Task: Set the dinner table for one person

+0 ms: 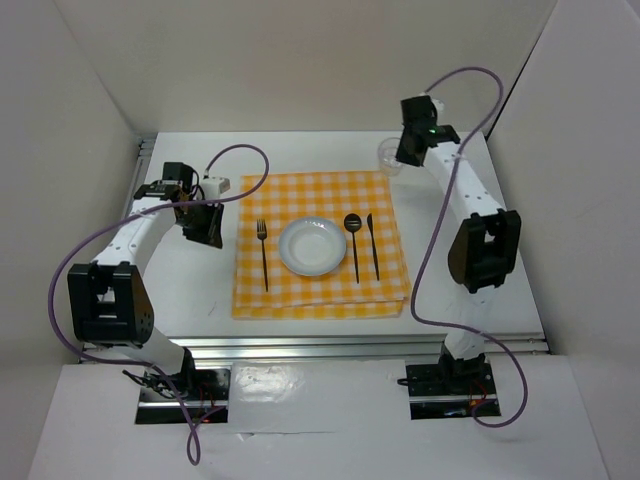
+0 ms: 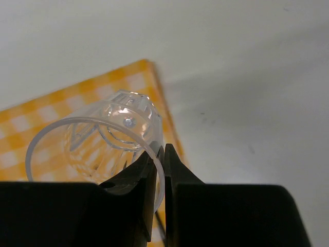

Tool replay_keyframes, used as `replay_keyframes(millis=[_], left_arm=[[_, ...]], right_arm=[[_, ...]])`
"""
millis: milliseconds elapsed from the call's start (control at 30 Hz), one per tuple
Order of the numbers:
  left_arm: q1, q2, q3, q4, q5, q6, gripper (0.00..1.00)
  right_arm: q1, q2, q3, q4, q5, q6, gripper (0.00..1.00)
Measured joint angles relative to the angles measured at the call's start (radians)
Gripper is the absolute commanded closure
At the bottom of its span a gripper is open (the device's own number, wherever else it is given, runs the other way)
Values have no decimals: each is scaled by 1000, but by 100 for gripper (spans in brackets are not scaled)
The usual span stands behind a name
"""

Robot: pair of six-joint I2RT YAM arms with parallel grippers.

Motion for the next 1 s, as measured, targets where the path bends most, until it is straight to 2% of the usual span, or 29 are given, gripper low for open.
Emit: replay_keyframes(millis=[100, 233, 367, 500, 600, 633, 667, 767, 1000], left_arm=[[0, 13, 1, 0, 0, 0, 66], [0, 47, 5, -1, 0, 0, 66], [0, 53, 5, 0, -1, 0, 66], [0, 53, 4, 2, -8, 0, 66], [0, 53, 3, 8, -8, 0, 66], [0, 53, 3, 8, -8, 0, 66], [0, 52, 3, 9, -8, 0, 66], [0, 51, 3, 8, -8, 0, 66], [9, 4, -10, 6, -6, 3, 66]], right_arm=[[99, 87, 157, -20, -3, -5, 100], [151, 265, 322, -45, -8, -12, 100], [155, 389, 320, -94, -26, -13, 100], [151, 400, 301, -95, -42, -4, 99], [151, 402, 301, -98, -56, -4, 80], [151, 402, 301, -100, -63, -1, 57], [152, 402, 302, -105, -69, 5, 47], [154, 402, 303, -125, -82, 5, 30], [143, 325, 312, -129, -67, 4, 18]])
